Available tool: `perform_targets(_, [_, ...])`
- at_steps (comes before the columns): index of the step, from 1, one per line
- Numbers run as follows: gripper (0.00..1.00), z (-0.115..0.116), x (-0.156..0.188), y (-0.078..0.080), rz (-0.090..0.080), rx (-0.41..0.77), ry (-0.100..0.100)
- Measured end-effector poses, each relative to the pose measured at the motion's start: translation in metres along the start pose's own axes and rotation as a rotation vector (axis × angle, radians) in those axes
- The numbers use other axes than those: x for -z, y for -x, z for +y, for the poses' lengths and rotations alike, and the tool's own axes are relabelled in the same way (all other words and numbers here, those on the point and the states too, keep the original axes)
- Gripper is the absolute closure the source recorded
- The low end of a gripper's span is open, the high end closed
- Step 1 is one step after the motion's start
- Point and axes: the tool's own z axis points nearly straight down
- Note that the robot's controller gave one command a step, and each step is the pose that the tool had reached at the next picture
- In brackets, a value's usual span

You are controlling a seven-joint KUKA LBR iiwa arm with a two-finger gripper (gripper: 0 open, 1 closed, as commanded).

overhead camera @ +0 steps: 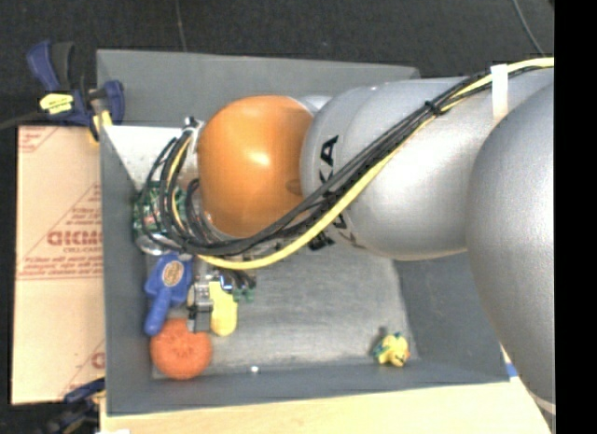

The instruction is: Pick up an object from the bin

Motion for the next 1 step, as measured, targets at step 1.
perform_targets(1, [0.0,-0.0014,0.0048,0.0021,-0.008,-0.005,0.002])
